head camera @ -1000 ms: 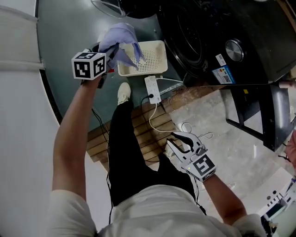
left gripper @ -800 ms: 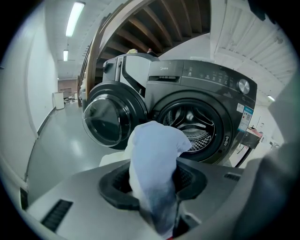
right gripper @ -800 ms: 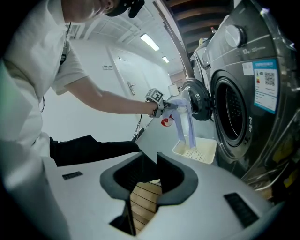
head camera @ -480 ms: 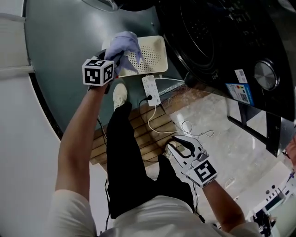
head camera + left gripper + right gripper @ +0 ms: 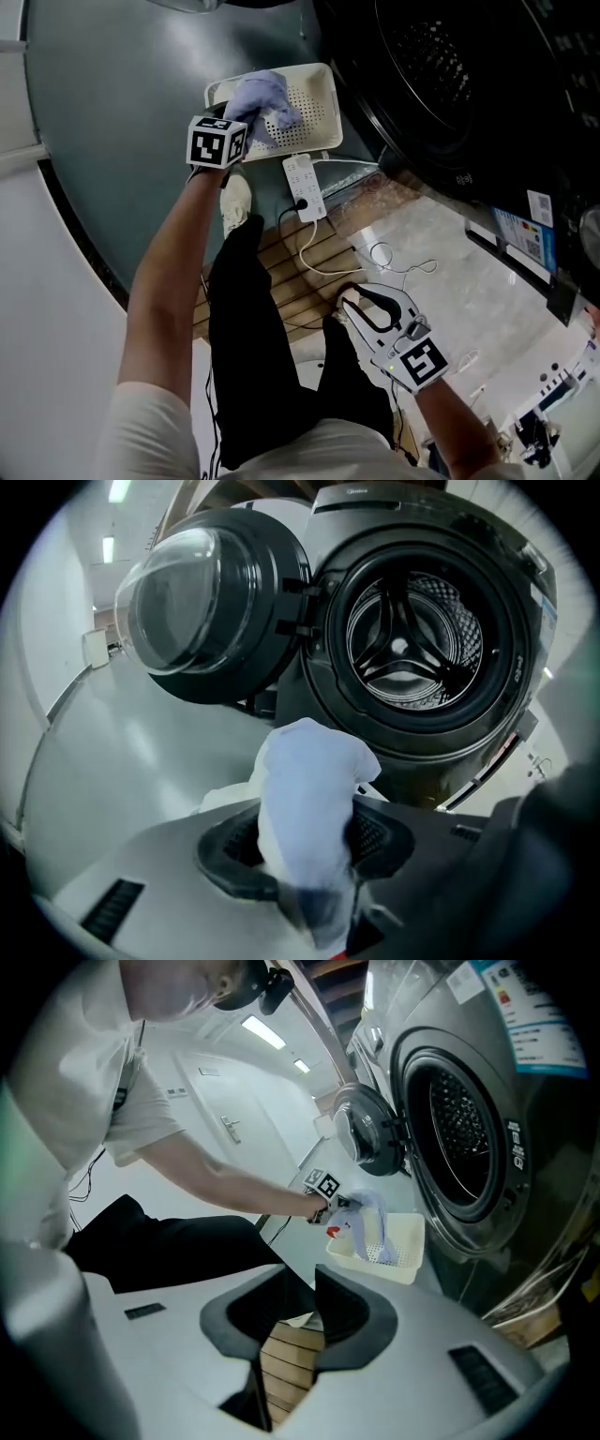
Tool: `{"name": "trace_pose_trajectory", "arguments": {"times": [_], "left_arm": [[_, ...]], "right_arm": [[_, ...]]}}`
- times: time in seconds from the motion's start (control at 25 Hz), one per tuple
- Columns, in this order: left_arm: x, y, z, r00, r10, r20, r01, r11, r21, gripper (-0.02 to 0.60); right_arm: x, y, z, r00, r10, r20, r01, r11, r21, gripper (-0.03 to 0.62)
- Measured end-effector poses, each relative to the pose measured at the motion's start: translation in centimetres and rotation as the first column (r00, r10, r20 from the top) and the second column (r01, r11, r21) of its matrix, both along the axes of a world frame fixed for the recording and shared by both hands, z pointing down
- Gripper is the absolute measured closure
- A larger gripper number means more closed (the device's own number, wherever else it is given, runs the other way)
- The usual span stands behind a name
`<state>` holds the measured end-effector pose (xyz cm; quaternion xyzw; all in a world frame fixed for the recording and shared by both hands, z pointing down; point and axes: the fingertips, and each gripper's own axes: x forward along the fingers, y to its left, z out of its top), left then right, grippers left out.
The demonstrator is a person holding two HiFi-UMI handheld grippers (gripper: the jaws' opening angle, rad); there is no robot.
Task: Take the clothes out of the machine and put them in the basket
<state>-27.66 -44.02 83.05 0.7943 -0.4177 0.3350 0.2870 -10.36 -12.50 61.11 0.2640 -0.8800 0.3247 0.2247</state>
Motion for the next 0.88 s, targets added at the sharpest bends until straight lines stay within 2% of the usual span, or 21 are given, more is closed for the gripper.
{"name": "trace_pose_trajectory", "arguments": {"times": [0.24,0.48,0.68,0.88], "left_arm": [[1.3,-0.6,5.3,0.999,0.027,0.037,-0.025,0.998,-0.063,0.399],[1.9,-0.9,8.2,0.996,0.045,0.074,-0.037,0.994,-0.098,0.371],[2.1,0.0,10.6,0.995,0.041,0.087,-0.026,0.985,-0.171,0.281],[2.1,1.2,10.9,0.995,0.042,0.087,-0.025,0.982,-0.185,0.265]], "right_arm": [[0.2,-0.2,2.1,1.000,0.024,-0.017,-0.025,0.999,-0.036,0.514],[0.2,-0.1,3.1,0.999,0.046,-0.023,-0.048,0.997,-0.058,0.514],[0.4,-0.1,3.4,0.998,0.057,-0.026,-0.058,0.997,-0.058,0.514],[1.0,0.1,3.4,0.997,0.072,-0.028,-0.074,0.996,-0.056,0.514]]}}
